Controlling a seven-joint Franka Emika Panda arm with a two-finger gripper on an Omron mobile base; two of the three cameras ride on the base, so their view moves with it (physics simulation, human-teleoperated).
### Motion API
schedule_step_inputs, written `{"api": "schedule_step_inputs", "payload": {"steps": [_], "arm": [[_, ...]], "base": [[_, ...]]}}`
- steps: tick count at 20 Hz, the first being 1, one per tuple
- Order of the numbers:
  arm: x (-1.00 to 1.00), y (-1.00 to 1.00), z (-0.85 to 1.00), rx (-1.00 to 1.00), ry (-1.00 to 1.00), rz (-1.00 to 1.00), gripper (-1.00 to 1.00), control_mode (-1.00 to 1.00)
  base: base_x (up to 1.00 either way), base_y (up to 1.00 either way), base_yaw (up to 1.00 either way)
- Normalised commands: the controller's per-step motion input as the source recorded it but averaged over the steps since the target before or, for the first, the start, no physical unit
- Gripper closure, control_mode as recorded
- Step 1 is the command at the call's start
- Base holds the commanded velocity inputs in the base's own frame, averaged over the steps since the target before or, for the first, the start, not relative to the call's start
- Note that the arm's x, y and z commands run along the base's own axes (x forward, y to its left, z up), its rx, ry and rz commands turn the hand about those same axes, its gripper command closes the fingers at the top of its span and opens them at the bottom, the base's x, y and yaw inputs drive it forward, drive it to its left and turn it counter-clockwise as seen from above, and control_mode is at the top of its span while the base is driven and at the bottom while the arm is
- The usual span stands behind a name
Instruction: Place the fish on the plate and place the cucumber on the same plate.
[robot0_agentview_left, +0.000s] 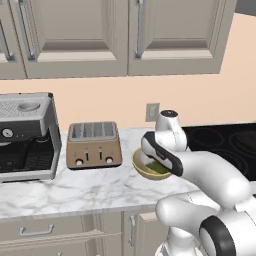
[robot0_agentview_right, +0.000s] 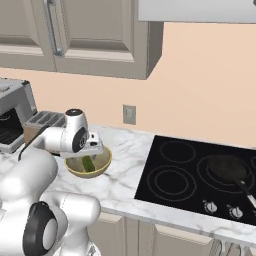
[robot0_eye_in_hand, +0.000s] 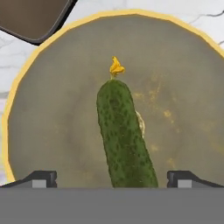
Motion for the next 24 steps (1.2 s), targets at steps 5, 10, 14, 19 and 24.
{"api": "schedule_step_inputs", "payload": {"steps": [5, 10, 14, 19, 24], "arm": [[0.24, 0.00, -0.02, 0.00, 0.02, 0.05, -1.00, -1.00], [0.18, 0.00, -0.02, 0.00, 0.04, 0.02, -1.00, -1.00], [0.00, 0.03, -0.20, 0.00, 0.01, 0.00, -1.00, -1.00], [0.01, 0.02, -0.29, 0.00, 0.00, 0.00, -1.00, -1.00], [0.09, 0.00, -0.24, 0.00, 0.00, 0.00, -1.00, -1.00]], "base": [[0.00, 0.00, 0.00], [0.00, 0.00, 0.00], [0.00, 0.00, 0.00], [0.00, 0.00, 0.00], [0.00, 0.00, 0.00]]}}
